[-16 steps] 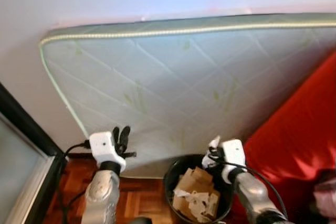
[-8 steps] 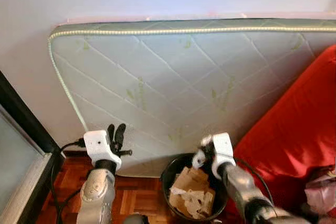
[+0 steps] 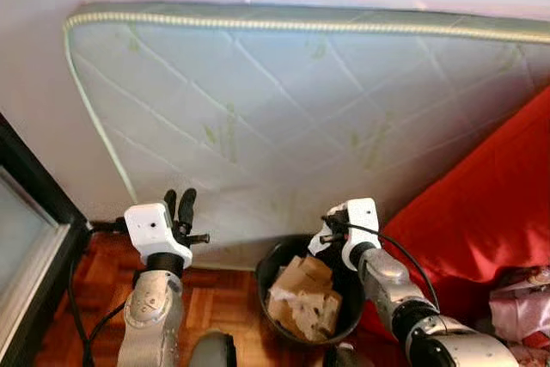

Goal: Clean up the room

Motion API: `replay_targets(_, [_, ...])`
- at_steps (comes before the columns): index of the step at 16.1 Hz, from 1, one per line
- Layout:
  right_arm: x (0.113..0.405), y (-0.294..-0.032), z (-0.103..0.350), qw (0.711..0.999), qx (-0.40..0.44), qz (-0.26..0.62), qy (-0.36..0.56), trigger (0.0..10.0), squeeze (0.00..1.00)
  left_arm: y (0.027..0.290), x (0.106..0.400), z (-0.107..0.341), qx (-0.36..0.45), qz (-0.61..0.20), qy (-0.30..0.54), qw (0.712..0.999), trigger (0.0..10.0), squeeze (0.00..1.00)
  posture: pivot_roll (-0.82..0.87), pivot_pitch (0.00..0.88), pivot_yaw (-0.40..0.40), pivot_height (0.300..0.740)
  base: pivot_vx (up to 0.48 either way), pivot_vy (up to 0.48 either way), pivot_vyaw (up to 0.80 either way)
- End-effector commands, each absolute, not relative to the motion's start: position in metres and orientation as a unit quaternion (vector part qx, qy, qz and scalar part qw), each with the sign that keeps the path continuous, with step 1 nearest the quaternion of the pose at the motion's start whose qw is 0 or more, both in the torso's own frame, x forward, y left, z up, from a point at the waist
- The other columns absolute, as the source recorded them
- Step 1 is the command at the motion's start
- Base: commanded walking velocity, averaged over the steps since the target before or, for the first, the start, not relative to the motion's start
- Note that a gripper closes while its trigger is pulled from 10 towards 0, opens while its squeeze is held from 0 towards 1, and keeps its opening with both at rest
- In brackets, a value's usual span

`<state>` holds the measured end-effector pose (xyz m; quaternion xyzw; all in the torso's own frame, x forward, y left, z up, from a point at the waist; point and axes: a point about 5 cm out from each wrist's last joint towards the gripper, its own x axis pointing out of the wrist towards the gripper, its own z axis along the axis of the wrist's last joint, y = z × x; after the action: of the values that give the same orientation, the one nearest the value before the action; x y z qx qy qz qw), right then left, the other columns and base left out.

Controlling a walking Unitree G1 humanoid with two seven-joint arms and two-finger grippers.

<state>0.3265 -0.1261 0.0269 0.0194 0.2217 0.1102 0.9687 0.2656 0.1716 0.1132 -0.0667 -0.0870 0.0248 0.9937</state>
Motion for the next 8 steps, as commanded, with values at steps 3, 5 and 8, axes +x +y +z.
replay_targets(3, [0.325, -0.127, 0.023, 0.966, 0.028, 0.098, 0.238, 10.0, 0.0, 0.165, 0.26, 0.119, -0.063, 0.018, -0.084, 0.994, 10.0, 0.0, 0.18, 0.201, -0.073, 0.657, 0.0, 0.0, 0.0])
replay_targets(5, [0.322, -0.127, 0.02, 0.964, 0.032, 0.096, 0.245, 10.0, 0.0, 0.165, 0.249, 0.122, -0.065, 0.024, -0.078, 0.995, 10.0, 0.0, 0.19, 0.241, -0.073, 0.657, 0.0, 0.0, 0.0])
replay_targets(8, [0.321, -0.124, 0.019, 0.964, 0.051, 0.098, 0.244, 10.0, 0.0, 0.164, 0.241, 0.121, -0.065, 0.027, -0.069, 0.995, 10.0, 0.0, 0.2, 0.261, -0.07, 0.657, 0.0, 0.0, 0.0])
